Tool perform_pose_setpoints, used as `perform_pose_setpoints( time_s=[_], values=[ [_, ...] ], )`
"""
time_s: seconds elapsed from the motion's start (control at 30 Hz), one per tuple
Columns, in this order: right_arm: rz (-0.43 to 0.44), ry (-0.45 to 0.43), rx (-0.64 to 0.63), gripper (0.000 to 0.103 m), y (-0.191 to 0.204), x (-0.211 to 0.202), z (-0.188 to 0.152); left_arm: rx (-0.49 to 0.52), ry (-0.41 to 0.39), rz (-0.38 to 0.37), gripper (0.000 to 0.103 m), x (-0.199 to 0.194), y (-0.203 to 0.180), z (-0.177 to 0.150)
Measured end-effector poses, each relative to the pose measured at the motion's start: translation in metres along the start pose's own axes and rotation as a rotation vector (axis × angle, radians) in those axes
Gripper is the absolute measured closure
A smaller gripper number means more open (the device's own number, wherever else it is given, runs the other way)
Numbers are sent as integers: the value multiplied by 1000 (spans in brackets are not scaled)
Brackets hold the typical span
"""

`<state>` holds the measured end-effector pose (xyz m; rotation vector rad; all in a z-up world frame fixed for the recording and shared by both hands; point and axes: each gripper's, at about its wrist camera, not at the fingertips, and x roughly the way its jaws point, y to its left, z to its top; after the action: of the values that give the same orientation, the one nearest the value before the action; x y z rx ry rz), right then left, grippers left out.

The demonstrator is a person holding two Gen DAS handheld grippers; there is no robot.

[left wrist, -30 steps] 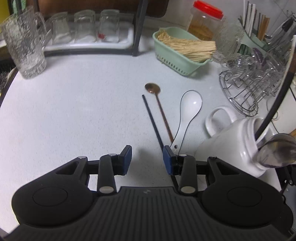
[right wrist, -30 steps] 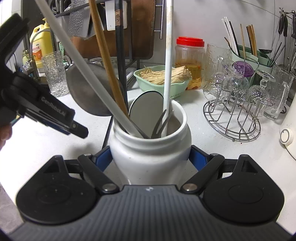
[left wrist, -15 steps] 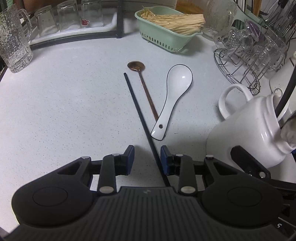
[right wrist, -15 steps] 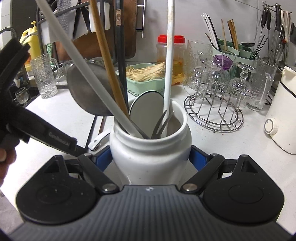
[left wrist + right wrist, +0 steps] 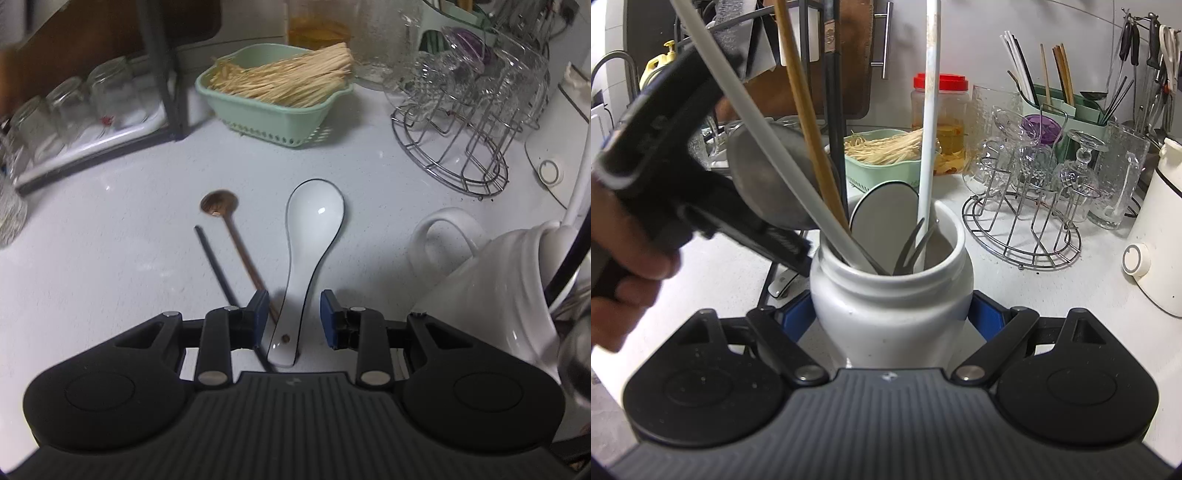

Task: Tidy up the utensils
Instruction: 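Lower the left gripper onto the white spoon's handle and close it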

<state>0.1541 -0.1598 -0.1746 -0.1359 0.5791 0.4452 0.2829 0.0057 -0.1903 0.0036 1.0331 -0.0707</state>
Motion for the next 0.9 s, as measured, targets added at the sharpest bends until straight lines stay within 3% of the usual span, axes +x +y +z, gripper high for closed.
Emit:
perform_pose_setpoints(
  time_s=[0.5, 0.63, 0.73, 0.9],
  values=[
    [16, -8, -19, 13, -2, 1, -1, 260, 79, -18, 72, 24, -11, 14],
    [10, -10, -17, 13, -2, 3, 0, 247, 128, -37, 72, 28, -10, 23],
    [9, -10, -17, 13, -2, 3, 1, 224, 134, -65, 85, 30, -8, 27],
    [9, -13, -18, 13, -3, 3, 0, 245, 137, -35, 86, 30, -14, 28]
  ],
)
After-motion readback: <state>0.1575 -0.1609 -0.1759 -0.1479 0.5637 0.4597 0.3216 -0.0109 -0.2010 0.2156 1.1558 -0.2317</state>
